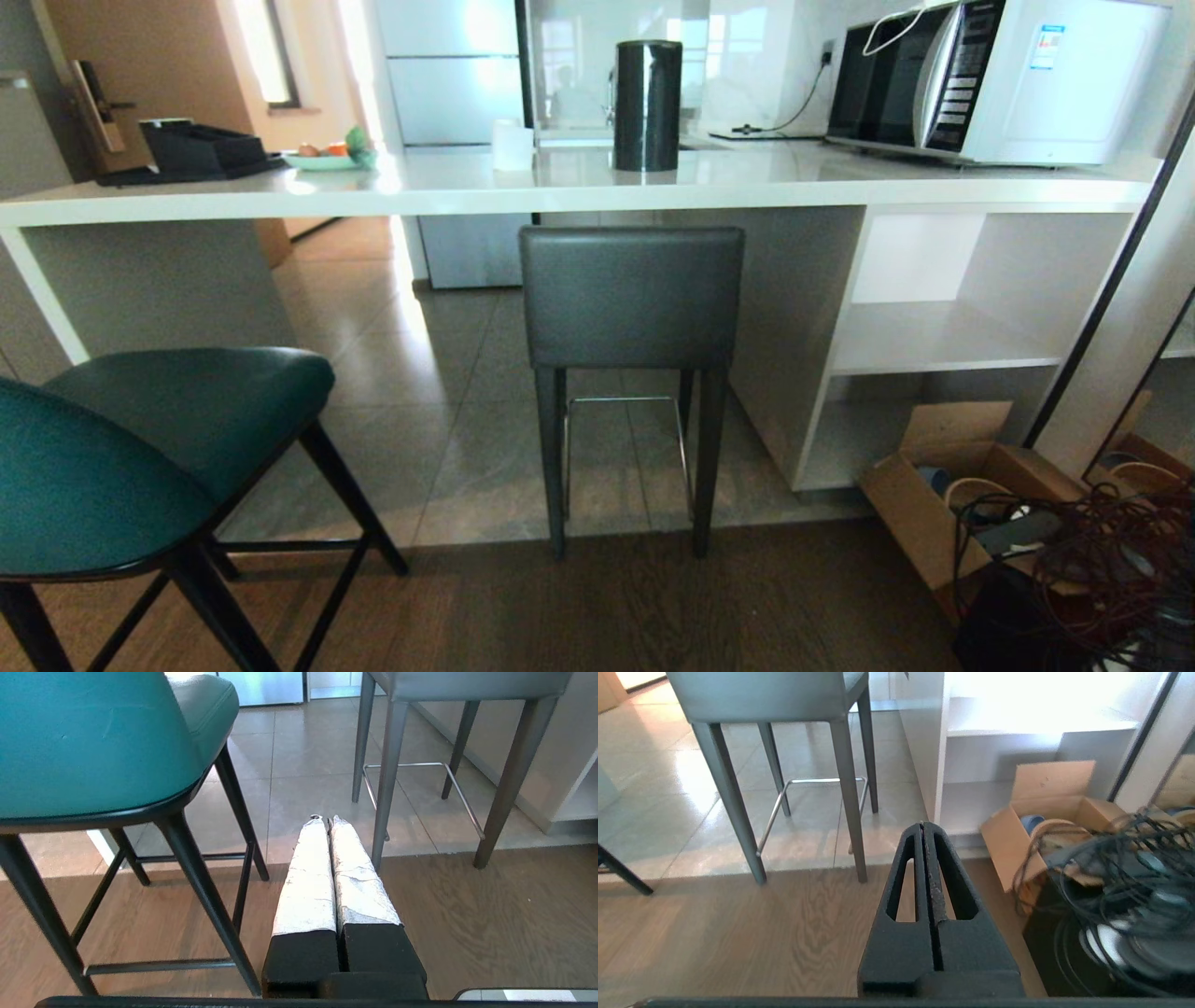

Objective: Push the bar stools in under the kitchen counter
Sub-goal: Pull the gray chair out from under the dining table

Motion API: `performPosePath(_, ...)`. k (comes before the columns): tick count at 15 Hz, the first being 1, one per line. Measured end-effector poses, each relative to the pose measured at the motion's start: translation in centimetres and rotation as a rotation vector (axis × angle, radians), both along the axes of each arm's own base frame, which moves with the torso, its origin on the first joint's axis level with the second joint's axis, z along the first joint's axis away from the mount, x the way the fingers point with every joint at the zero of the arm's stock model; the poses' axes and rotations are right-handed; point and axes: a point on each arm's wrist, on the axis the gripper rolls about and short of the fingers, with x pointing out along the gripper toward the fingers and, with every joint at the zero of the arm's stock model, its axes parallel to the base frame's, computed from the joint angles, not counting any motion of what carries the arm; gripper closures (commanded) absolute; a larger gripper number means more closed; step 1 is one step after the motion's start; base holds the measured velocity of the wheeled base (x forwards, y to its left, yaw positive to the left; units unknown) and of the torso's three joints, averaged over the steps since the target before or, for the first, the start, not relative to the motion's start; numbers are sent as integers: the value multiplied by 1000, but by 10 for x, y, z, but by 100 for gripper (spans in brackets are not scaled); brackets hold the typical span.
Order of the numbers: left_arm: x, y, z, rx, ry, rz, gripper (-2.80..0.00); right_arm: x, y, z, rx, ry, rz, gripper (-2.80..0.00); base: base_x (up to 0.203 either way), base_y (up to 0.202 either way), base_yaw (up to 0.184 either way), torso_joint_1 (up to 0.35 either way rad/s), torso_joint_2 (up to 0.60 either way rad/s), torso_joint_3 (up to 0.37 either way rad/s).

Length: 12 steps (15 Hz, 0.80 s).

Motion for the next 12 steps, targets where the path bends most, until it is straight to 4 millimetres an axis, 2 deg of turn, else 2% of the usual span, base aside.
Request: performPosePath(12,0,0,0,0,0,-1,0,0,0,0,0,1,0,0,196,0,1,3,3,1)
